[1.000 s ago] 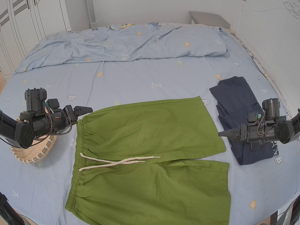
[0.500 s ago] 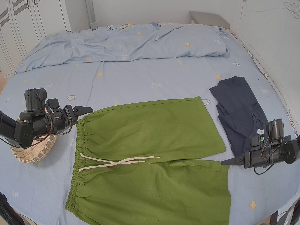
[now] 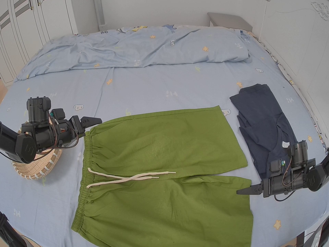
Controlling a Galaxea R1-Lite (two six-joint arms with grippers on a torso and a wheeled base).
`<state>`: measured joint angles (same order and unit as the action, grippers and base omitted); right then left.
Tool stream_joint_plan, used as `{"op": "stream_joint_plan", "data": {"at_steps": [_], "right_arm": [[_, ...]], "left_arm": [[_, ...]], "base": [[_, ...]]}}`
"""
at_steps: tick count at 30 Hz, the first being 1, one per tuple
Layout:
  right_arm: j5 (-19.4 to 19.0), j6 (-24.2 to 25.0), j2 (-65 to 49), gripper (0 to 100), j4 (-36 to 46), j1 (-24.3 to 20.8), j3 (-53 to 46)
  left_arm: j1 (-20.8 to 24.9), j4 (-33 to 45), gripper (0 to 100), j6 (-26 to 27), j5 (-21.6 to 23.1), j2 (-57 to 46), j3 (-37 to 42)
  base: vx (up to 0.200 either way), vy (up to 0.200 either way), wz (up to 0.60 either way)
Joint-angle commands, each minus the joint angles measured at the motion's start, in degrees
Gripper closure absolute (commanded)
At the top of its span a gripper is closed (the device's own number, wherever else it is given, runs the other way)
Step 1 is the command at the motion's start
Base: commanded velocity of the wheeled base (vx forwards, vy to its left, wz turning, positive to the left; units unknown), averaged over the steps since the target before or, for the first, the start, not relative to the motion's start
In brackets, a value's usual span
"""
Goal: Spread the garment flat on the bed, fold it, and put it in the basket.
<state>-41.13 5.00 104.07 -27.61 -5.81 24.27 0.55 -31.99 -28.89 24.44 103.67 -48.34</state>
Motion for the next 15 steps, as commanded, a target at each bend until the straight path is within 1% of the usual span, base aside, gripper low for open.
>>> {"op": "stream_joint_plan", "data": {"at_steps": [1,8,12,15], "right_arm": [[0.00,0.01,0.61,0,-0.43,-0.34,-0.37],[0.53,0.19,0.43,0,-1.48,0.01,-0.54],[0.61,0.10,-2.38,0,-1.13,1.16,-0.80],[0.53,0.19,-3.35,0,-0.78,0.72,-1.07]], "left_arm": [[-0.02,0.00,0,-0.02,-0.01,-0.05,0.00],[-0.02,0.00,0,-0.02,-0.01,-0.05,0.00],[0.07,0.00,0,-0.02,-0.01,-0.05,0.00],[0.07,0.00,0,-0.02,-0.01,-0.05,0.00]], "base": [[0.000,0.000,0.00],[0.000,0.000,0.00],[0.000,0.000,0.00],[0.000,0.000,0.00]]}}
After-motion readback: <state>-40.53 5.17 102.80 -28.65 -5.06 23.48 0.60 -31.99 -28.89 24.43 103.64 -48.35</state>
